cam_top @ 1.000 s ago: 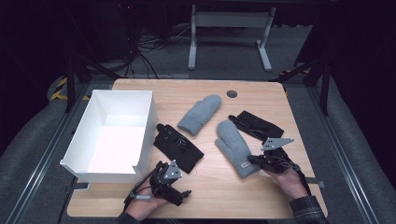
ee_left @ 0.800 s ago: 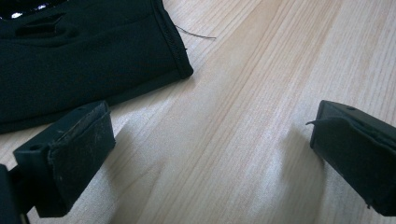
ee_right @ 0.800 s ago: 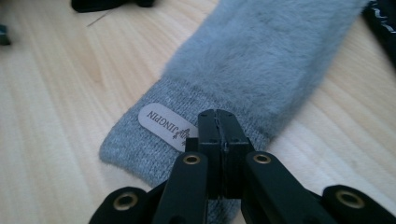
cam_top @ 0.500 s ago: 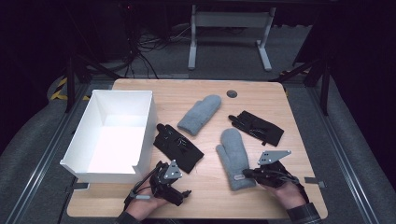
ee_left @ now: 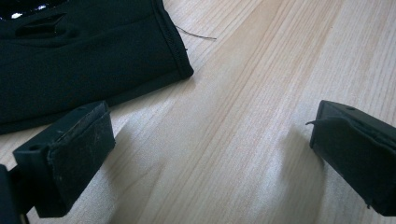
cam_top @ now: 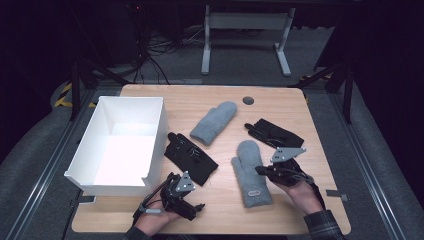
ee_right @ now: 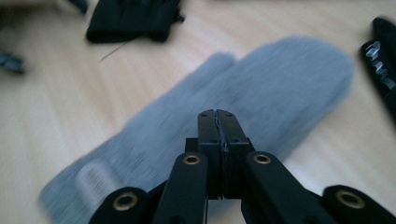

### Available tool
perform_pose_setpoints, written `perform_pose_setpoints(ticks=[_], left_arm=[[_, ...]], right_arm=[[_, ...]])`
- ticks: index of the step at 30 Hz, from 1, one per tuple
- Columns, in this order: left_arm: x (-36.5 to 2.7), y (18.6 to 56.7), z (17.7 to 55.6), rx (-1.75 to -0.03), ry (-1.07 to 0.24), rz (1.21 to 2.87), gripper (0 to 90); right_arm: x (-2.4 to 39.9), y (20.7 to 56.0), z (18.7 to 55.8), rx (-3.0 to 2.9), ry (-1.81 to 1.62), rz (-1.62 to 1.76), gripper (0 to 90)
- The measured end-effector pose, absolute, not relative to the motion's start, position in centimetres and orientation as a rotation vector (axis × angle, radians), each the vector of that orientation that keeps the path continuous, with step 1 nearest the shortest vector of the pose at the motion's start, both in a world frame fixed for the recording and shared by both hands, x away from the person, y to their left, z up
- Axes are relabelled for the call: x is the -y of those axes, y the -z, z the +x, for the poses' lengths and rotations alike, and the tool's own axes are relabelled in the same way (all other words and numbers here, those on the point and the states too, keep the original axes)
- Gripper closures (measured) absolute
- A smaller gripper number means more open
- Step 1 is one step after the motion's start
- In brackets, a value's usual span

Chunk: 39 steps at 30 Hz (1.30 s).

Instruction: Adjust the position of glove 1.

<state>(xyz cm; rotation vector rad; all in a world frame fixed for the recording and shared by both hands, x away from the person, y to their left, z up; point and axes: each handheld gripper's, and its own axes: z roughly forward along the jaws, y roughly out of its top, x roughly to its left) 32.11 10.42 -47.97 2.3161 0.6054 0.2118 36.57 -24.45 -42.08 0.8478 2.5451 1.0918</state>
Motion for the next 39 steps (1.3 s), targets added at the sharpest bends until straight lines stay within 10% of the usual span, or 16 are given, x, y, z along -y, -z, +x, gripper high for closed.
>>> perform_pose_setpoints(ticks=[13, 39], left_arm=[[-10.4, 48.0, 32.1, -0.608, -0.212, 2.317, 0.2], [-10.4, 48.0, 32.0, -0.607, -0.212, 2.317, 0.2]], right_arm=[[23.3, 43.7, 41.3, -2.547, -0.998, 0.894, 90.0], [26.6, 44.0, 37.2, -2.578, -0.882, 0.938, 90.0]])
